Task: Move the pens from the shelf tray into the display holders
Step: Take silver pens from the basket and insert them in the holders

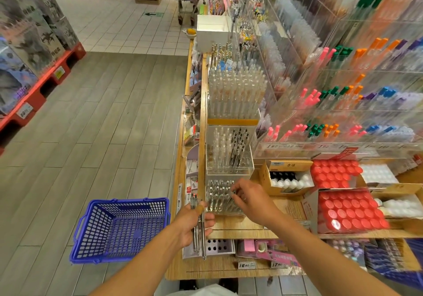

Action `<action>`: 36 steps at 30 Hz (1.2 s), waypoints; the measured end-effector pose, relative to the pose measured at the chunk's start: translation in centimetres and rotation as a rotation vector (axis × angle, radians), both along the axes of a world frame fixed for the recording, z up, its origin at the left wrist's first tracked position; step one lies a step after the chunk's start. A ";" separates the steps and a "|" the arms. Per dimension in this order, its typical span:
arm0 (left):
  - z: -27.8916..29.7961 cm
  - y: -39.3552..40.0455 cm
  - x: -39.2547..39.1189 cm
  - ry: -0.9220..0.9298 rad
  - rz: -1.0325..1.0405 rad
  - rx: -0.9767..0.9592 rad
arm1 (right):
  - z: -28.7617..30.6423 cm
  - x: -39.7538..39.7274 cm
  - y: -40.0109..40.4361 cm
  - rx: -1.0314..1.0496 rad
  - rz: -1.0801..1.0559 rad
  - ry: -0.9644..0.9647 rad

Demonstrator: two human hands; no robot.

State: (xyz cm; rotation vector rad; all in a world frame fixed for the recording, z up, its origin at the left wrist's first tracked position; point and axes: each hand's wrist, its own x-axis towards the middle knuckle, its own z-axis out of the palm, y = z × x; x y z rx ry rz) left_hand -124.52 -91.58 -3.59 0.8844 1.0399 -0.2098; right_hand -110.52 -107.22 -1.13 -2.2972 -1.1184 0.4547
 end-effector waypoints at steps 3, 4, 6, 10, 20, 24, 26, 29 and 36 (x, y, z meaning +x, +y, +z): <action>0.0 0.0 0.0 0.017 0.013 -0.001 | -0.9 -0.1 -0.2 -0.055 0.083 -0.065; 0.1 0.0 0.0 0.017 0.017 -0.002 | -1.0 -0.2 -0.2 -0.066 0.116 -0.095; 0.1 0.0 0.0 0.011 0.025 -0.006 | -1.2 -0.4 0.0 -0.072 0.156 -0.139; 0.3 0.0 0.3 -0.018 0.018 -0.005 | -1.3 -0.8 0.6 -0.101 0.159 -0.227; 1.0 -0.4 0.5 -0.071 0.021 -0.049 | -0.8 -1.6 1.7 -0.283 0.210 -0.454; 1.1 -0.4 0.4 -0.093 0.029 -0.075 | -1.1 -1.5 1.8 -0.270 0.192 -0.405; 1.3 -0.4 0.4 -0.116 0.025 -0.088 | -1.2 -1.4 1.7 -0.246 0.137 -0.308; 1.5 -0.4 0.4 -0.159 0.008 -0.090 | -0.5 -1.3 2.0 -0.190 0.040 -0.084; 2.0 -0.8 0.4 -0.212 -0.077 -0.068 | 1.5 -1.9 3.2 -0.049 -0.198 0.573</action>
